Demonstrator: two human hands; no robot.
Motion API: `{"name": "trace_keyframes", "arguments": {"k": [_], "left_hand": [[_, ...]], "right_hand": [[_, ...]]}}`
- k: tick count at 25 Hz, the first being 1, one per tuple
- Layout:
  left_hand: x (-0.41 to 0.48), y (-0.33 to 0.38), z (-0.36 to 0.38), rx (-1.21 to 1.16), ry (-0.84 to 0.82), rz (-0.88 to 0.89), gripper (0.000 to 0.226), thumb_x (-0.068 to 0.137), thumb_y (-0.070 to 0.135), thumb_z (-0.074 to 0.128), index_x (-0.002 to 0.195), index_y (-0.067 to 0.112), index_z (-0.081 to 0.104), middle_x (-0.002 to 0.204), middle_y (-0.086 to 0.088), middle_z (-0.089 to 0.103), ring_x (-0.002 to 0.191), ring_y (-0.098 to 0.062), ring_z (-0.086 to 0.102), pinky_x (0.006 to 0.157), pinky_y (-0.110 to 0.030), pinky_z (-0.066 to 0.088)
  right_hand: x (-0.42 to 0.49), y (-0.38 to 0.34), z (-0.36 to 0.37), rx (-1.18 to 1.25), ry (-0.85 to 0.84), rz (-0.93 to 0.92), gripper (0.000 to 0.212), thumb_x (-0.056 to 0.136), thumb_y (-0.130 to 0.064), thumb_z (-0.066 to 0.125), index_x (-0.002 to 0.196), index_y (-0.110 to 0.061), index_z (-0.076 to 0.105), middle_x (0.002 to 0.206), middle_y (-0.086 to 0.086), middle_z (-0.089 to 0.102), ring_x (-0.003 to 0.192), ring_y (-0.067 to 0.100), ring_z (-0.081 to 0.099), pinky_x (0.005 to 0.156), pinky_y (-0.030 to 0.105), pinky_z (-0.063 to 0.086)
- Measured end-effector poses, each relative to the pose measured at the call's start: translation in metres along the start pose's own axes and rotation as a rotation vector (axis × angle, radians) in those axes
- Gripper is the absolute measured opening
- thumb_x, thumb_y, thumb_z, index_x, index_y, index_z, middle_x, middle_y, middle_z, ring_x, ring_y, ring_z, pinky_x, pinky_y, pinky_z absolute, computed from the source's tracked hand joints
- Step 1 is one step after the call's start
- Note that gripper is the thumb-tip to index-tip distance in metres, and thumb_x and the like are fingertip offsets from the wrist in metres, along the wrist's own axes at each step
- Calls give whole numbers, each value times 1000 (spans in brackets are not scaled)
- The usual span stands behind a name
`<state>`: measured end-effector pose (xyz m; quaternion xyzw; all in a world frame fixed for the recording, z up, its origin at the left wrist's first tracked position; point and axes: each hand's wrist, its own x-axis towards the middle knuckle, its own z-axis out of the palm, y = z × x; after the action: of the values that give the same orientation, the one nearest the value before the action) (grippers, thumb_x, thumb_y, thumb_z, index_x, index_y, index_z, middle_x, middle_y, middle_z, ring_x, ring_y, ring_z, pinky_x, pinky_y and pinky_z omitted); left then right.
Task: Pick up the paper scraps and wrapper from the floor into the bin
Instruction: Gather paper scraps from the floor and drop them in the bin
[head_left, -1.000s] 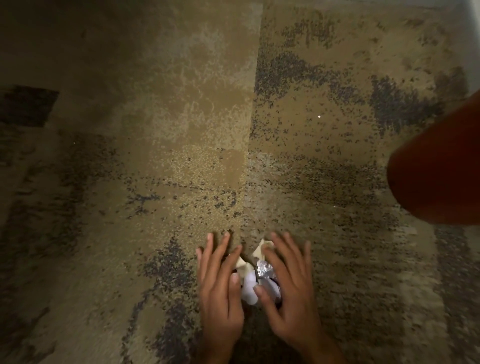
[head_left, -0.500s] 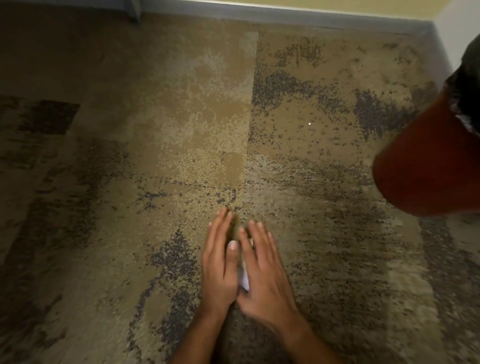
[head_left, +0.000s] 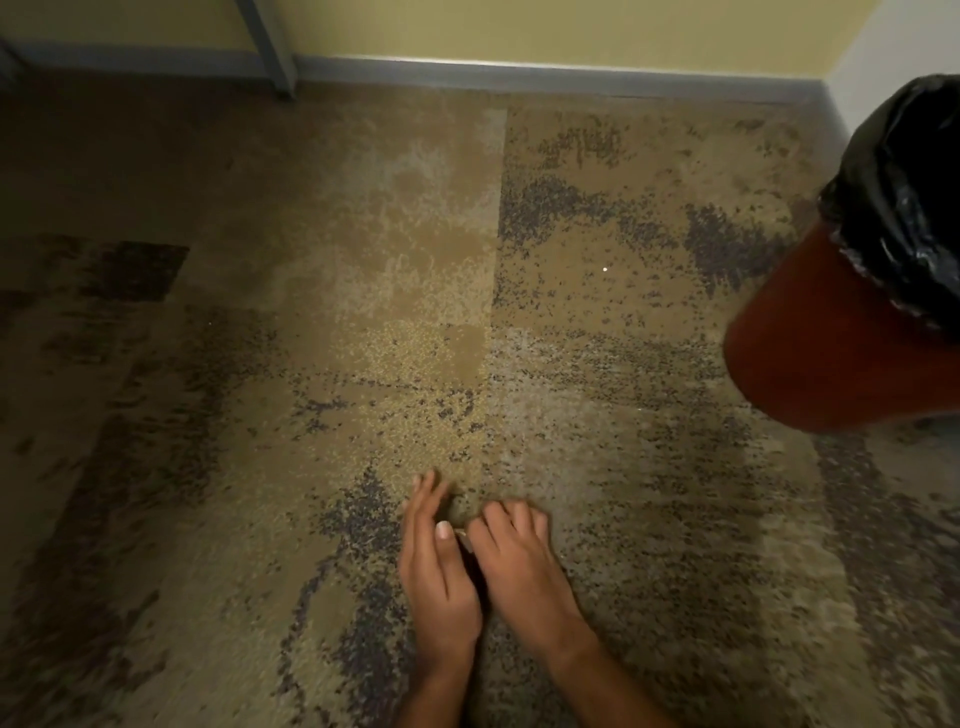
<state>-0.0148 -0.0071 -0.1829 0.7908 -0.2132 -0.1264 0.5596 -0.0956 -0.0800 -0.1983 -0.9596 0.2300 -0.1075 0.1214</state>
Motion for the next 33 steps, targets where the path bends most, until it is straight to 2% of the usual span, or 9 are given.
{"name": "trace_keyframes", "arguments": {"k": [3,9,11,15,19,24,27,30,33], "left_hand": [[-6,-4,3,50,-20,38,48,113,25,33,146,9,64,159,2,60,159,-17,44,128,-58,37],[-9,6,7,-126,-14,-44,42,113,20,38,138,13,72,147,7,70,146,-15,60,122,-54,48],[-9,17,10,-182,-30,-117,43,114,27,38,135,17,74,141,10,74,140,-11,64,121,-49,50],[-7,49,22,-479,-46,-385,42,118,28,39,128,10,76,128,-3,81,128,-20,74,120,-53,51],[-10,104,36,-715,-81,-474,43,117,27,37,127,6,73,128,-14,80,128,-31,74,120,-54,51],[0,213,78,-795,-252,-339,39,116,32,39,127,13,72,128,-8,81,125,-24,76,112,-39,58],[3,296,136,-761,-364,-188,35,117,26,43,129,12,73,127,-7,80,122,-21,76,110,-37,59],[2,360,186,-710,-385,-38,31,118,25,46,117,21,76,120,-4,80,115,-20,78,101,-38,63],[15,399,221,-694,-326,-35,30,117,25,46,114,18,75,119,-6,77,106,-22,80,91,-42,68]], "right_hand": [[-2,-2,3,40,90,65,26,95,-14,79,103,-20,55,98,1,61,89,22,58,80,38,59],[-2,0,-7,159,174,237,12,101,-10,66,108,-15,57,103,2,62,95,17,56,80,27,56],[6,-3,-16,361,245,474,3,110,-18,54,110,-16,56,104,-2,61,95,13,58,83,21,52],[25,-8,-48,938,450,892,4,110,-19,61,109,-15,62,97,-3,71,83,10,69,74,16,51],[41,5,-128,1419,552,977,5,108,-17,65,105,-15,67,86,0,70,75,12,64,64,21,54],[45,98,-301,948,812,638,6,106,-27,67,101,-24,65,84,1,69,76,16,65,72,31,52],[44,164,-396,618,896,633,9,107,-20,66,106,-11,63,88,0,67,80,14,66,70,10,46],[48,224,-432,518,842,725,13,107,-21,67,104,-10,60,88,-4,62,79,15,59,63,2,38],[55,269,-433,570,602,807,20,110,-33,62,112,-14,54,103,3,64,86,14,59,68,13,43]]}}
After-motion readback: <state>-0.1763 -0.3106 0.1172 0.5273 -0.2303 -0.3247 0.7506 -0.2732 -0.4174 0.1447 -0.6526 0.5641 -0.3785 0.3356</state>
